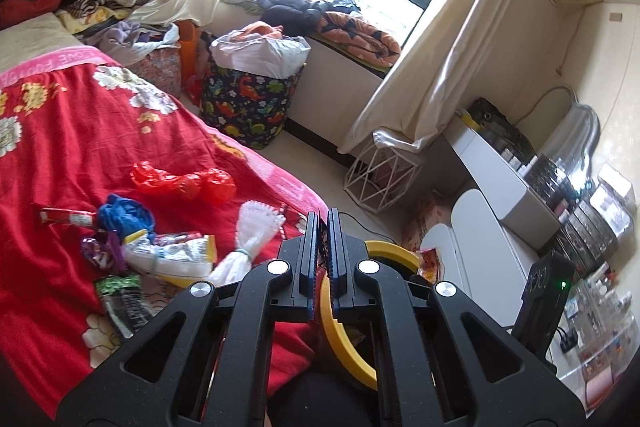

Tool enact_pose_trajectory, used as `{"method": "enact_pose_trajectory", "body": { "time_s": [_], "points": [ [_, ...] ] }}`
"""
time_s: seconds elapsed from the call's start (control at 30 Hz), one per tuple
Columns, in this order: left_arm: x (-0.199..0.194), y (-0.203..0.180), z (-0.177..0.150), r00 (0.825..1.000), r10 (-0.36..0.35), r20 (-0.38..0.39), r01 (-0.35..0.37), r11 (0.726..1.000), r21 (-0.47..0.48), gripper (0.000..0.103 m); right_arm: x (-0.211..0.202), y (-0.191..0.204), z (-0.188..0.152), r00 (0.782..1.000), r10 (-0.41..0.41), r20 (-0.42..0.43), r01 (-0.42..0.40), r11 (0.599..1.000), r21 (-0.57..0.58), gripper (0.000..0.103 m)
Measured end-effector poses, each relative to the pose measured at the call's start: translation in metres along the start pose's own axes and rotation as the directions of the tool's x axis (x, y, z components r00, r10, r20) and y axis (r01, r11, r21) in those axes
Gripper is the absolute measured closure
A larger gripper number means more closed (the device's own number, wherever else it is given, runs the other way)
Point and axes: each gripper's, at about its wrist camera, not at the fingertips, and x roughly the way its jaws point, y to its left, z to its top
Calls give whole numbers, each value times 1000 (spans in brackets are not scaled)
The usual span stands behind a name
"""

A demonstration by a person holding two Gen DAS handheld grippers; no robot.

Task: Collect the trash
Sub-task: 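Carry the wrapper over the yellow bin and open the right tool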

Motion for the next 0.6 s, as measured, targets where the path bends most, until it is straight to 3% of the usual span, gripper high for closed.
{"method": "enact_pose_trajectory", "body": {
  "time_s": [0.6],
  "points": [
    [26, -49, -18, 998, -22, -67, 29, 994, 107, 101, -26, -56, 7, 993, -105, 45, 101, 991, 84, 71]
  ]
}}
